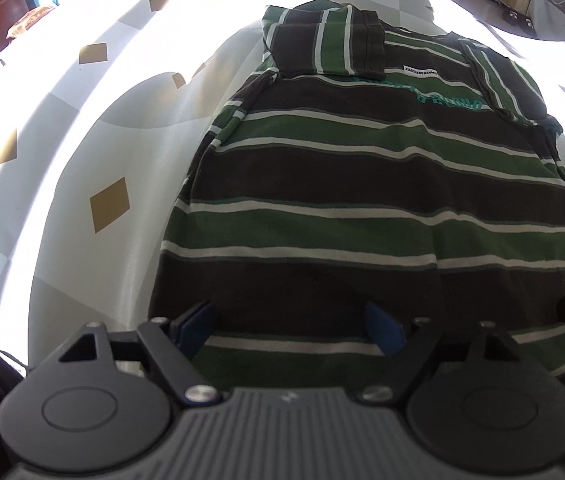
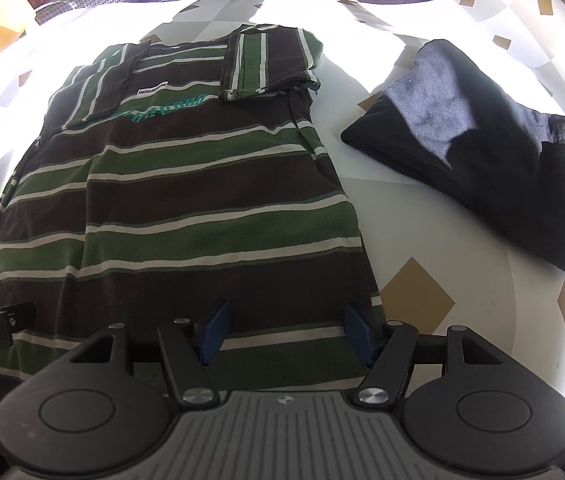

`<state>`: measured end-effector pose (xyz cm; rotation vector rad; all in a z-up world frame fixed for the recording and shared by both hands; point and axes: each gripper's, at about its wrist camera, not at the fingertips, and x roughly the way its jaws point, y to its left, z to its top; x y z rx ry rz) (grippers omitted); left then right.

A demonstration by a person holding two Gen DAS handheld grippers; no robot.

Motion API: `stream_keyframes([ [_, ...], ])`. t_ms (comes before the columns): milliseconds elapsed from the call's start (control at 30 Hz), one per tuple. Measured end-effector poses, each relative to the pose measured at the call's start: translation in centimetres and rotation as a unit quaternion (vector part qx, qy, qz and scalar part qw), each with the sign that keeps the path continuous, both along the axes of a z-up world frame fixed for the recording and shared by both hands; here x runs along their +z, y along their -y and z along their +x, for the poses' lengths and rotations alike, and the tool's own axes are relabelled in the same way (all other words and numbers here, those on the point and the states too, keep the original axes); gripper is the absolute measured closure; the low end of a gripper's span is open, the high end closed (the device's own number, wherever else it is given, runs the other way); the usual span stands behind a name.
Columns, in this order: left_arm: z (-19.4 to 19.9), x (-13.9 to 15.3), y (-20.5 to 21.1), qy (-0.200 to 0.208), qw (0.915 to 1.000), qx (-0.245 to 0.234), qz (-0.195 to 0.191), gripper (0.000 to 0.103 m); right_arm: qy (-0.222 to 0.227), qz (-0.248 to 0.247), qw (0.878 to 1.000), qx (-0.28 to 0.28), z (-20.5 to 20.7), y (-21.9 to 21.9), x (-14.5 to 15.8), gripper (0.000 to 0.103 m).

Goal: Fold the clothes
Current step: 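Lower both grippers to the shirt hem and pinch it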

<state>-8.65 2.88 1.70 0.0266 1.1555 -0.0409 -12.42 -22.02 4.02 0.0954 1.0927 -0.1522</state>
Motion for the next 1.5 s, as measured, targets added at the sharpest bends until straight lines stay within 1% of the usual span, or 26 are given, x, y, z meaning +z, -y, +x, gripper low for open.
stream_keyframes([
  [67,0.1,0.1,0.3,0.007,1.0,-0.006,0.002,0.029,0.004,0.007,1.0,0.01,-0.1,-0.2,0.0,0.04],
  [167,0.1,0.3,0.8,0.018,0.9996,-0.019,-0.004,0.035,0.015,0.038,0.999,0.018,-0.2,-0.3,0.1,0.04],
  [267,0.3,0.5,1.0,0.025,0.9988,-0.027,-0.031,0.037,0.022,0.077,0.996,0.025,-0.2,-0.2,0.2,0.04],
  [367,0.4,0.8,1.4,0.027,0.9965,-0.041,-0.067,0.04,0.024,0.092,0.995,0.033,-0.3,-0.3,0.3,0.04],
  [467,0.3,0.9,1.8,0.027,0.9938,-0.055,-0.093,0.04,0.025,0.117,0.992,0.038,-0.3,-0.1,0.4,0.04],
  [600,0.4,1.7,1.4,0.043,0.9938,-0.046,-0.092,0.04,0.032,0.147,0.988,0.028,-0.2,1.0,0.7,0.04],
  [667,0.7,2.2,0.5,0.051,0.9945,-0.029,-0.087,0.036,0.031,0.136,0.99,0.019,-0.3,1.4,1.0,0.041],
  [767,1.0,2.7,-1.1,0.056,0.9958,-0.001,-0.073,0.035,0.025,0.095,0.995,0.009,-0.6,1.9,1.3,0.041],
  [833,1.1,2.6,-2.1,0.051,0.9969,0.017,-0.057,0.035,0.021,0.071,0.997,0.002,-0.8,2.2,1.4,0.041],
  [1000,1.1,1.6,-4.5,0.018,0.9967,0.063,-0.048,0.028,-0.001,0.073,0.997,-0.004,-1.5,2.4,1.0,0.041],
  [1100,0.8,1.2,-4.9,0.008,0.9967,0.07,-0.039,0.025,-0.01,0.061,0.998,-0.002,-2.0,2.2,0.7,0.041],
  [1200,0.4,0.9,-5.2,0.001,0.9969,0.072,-0.03,0.022,-0.022,0.049,0.998,-0.014,-2.5,2.3,0.3,0.041],
  [1333,0.4,-0.2,-5.7,-0.034,0.9946,0.083,-0.052,0.02,-0.033,0.047,0.998,-0.027,-2.7,2.5,-0.1,0.04],
  [1367,0.4,-0.4,-5.8,-0.039,0.9936,0.087,-0.062,0.018,-0.035,0.046,0.998,-0.026,-2.8,2.4,-0.2,0.04],
  [1467,0.3,-0.7,-5.4,-0.05,0.9917,0.084,-0.084,0.016,-0.035,0.047,0.998,-0.015,-2.8,2.1,-0.2,0.04],
  [1500,0.3,-0.7,-5.0,-0.048,0.9925,0.077,-0.081,0.016,-0.033,0.055,0.998,-0.01,-2.8,1.9,-0.2,0.04],
])
